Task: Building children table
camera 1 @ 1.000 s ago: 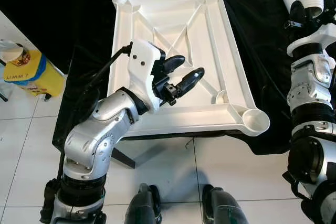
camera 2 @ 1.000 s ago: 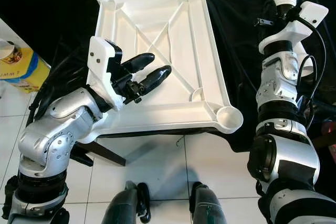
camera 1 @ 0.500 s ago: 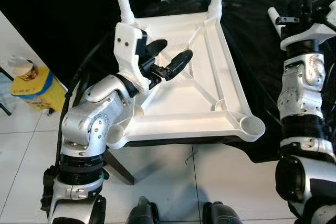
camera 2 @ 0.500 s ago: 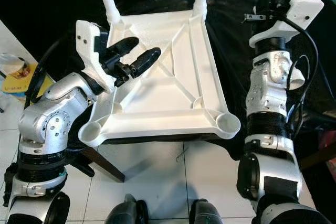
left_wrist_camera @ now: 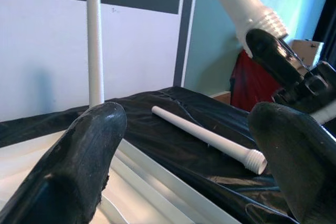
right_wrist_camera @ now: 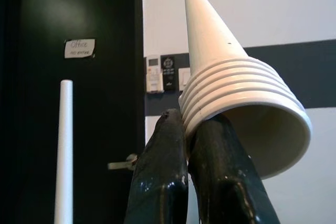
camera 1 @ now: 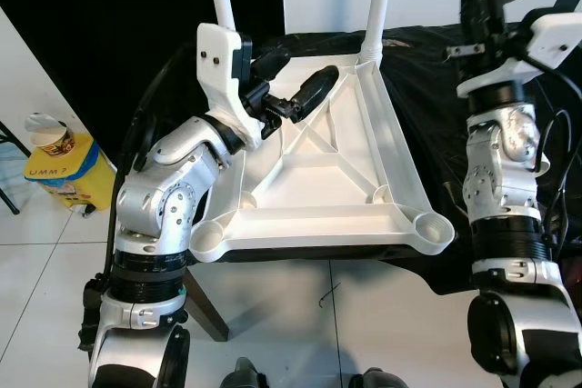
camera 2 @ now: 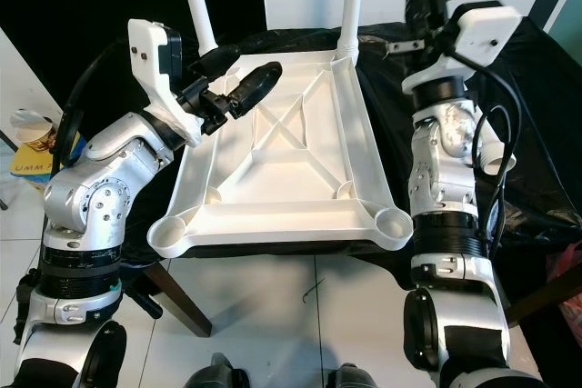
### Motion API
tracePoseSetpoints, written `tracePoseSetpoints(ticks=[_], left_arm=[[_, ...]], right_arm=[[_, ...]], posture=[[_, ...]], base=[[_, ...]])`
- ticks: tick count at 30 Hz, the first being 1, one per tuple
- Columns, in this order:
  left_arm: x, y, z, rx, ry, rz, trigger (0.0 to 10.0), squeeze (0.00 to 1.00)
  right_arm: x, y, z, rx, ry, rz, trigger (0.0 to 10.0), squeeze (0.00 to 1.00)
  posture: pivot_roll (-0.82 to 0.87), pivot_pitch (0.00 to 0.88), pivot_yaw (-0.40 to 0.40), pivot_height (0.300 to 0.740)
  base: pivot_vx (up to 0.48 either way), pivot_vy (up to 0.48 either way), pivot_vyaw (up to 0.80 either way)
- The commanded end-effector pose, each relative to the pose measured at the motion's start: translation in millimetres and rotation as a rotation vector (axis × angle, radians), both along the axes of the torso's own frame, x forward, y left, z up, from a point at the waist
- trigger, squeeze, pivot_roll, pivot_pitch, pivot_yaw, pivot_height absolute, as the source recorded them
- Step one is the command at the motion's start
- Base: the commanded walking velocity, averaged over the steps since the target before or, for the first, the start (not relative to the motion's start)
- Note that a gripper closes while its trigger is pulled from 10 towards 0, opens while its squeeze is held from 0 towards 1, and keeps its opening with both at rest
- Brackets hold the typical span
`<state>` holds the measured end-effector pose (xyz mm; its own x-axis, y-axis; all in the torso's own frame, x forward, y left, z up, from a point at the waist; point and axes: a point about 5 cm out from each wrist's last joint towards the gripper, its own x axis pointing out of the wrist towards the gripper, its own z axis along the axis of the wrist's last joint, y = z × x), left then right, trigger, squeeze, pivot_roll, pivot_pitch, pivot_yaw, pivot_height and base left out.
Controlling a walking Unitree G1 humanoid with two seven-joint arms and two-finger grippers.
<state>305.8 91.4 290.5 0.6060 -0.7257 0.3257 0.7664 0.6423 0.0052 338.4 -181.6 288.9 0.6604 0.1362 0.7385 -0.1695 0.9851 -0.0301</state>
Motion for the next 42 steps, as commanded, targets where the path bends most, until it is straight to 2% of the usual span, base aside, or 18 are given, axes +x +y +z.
tracePoseSetpoints(ticks=[1, 5, 6, 11, 12, 15, 16, 19, 21, 23, 25, 26, 27, 28, 34, 40, 42], left_arm=[[-2.6, -0.4, 3, -0.003, -0.035, -0.095, 10.0, 0.0], [-2.1, 0.1, 3, -0.027, -0.025, -0.115, 10.0, 0.0], [-1.7, -0.9, 3, -0.053, -0.012, -0.143, 10.0, 1.0], [1.7, -2.5, 4, -0.105, 0.021, -0.197, 10.0, 1.0], [4.1, -3.2, 5, -0.126, 0.039, -0.222, 10.0, 0.55], [4.1, -3.2, 5, -0.126, 0.039, -0.222, 10.0, 0.55], [6.4, -3.3, 7, -0.156, 0.062, -0.263, 10.0, 0.0], [6.4, -3.3, 7, -0.156, 0.062, -0.263, 10.0, 0.0], [16.4, -3.5, 11, -0.225, 0.139, -0.322, 10.0, 0.0], [16.4, -3.5, 11, -0.225, 0.139, -0.322, 10.0, 0.0], [26.4, -5.6, 7, -0.217, 0.186, -0.318, 10.0, 0.0], [26.4, -5.6, 7, -0.217, 0.186, -0.318, 10.0, 0.0], [32.7, -7.0, 2, -0.213, 0.213, -0.298, 10.0, 0.0], [34.5, -7.7, 2, -0.211, 0.217, -0.29, 10.0, 0.0], [39.8, -9.1, 2, -0.215, 0.241, -0.286, 10.0, 0.0], [51.8, -0.7, 10, -0.256, 0.26, -0.243, 10.0, 0.0], [51.8, -0.7, 10, -0.256, 0.26, -0.243, 10.0, 0.0]], right_arm=[[-3.7, 6.4, 4, -0.012, -0.02, 0.02, 10.0, 0.0], [-5.4, 11.0, 1, -0.016, -0.009, 0.034, 10.0, 0.0], [-8.5, 17.0, -5, -0.026, 0.006, 0.056, 10.0, 0.0], [-15.1, 29.4, -18, -0.062, 0.045, 0.111, 10.0, 0.0], [-17.2, 33.8, -23, -0.081, 0.063, 0.135, 10.0, 0.0], [-17.2, 33.8, -23, -0.081, 0.063, 0.135, 10.0, 0.0], [-19.0, 39.5, -28, -0.104, 0.079, 0.164, 10.0, 0.0], [-19.0, 39.5, -28, -0.104, 0.079, 0.164, 10.0, 0.0], [-24.3, 55.9, -38, -0.157, 0.11, 0.252, 10.0, 0.0], [-24.3, 55.9, -38, -0.157, 0.11, 0.252, 10.0, 0.0], [-33.1, 76.5, -49, -0.228, 0.142, 0.391, 10.0, 0.0], [-33.1, 76.5, -49, -0.228, 0.142, 0.391, 10.0, 0.0], [-40.2, 88.3, -56, -0.281, 0.16, 0.47, 10.0, 0.0], [-42.0, 91.1, -58, -0.293, 0.165, 0.486, 10.0, 0.0], [-46.3, 95.2, -61, -0.315, 0.181, 0.517, 10.0, 0.0], [-50.2, 95.8, -64, -0.353, 0.188, 0.533, 10.0, 0.0], [-50.2, 95.8, -64, -0.353, 0.188, 0.533, 10.0, 0.0]], posture=[[-0.04, 0.0, 0.041, 0.74], [-0.04, 0.0, 0.043, 0.74], [-0.05, 0.0, 0.047, 0.74], [-0.05, 0.0, 0.044, 0.74], [-0.05, 0.0, 0.042, 0.74], [-0.05, 0.0, 0.042, 0.74], [-0.05, 0.0, 0.042, 0.74], [-0.05, 0.0, 0.042, 0.74], [-0.05, 0.0, 0.039, 0.74], [-0.05, 0.0, 0.039, 0.74], [-0.06, 0.0, 0.042, 0.74], [-0.06, 0.0, 0.042, 0.74], [-0.06, 0.0, 0.042, 0.74], [-0.07, 0.0, 0.043, 0.74], [-0.07, 0.0, 0.046, 0.74], [-0.08, 0.0, 0.052, 0.74], [-0.08, 0.0, 0.052, 0.74]], base=[[0.0, 0.0, 0.0], [0.0, 0.0, 0.0], [0.0, 0.0, 0.0], [0.0, 0.0, 0.0], [0.0, 0.0, 0.0], [0.0, 0.0, 0.0], [0.0, 0.0, 0.0], [0.0, 0.0, 0.0], [0.0, 0.0, 0.0], [0.0, 0.0, 0.0], [0.0, 0.0, 0.0], [0.0, 0.0, 0.0], [0.0, 0.0, 0.0], [0.0, 0.0, 0.0], [0.0, 0.0, 0.0], [0.0, 0.0, 0.0], [0.0, 0.0, 0.0]])
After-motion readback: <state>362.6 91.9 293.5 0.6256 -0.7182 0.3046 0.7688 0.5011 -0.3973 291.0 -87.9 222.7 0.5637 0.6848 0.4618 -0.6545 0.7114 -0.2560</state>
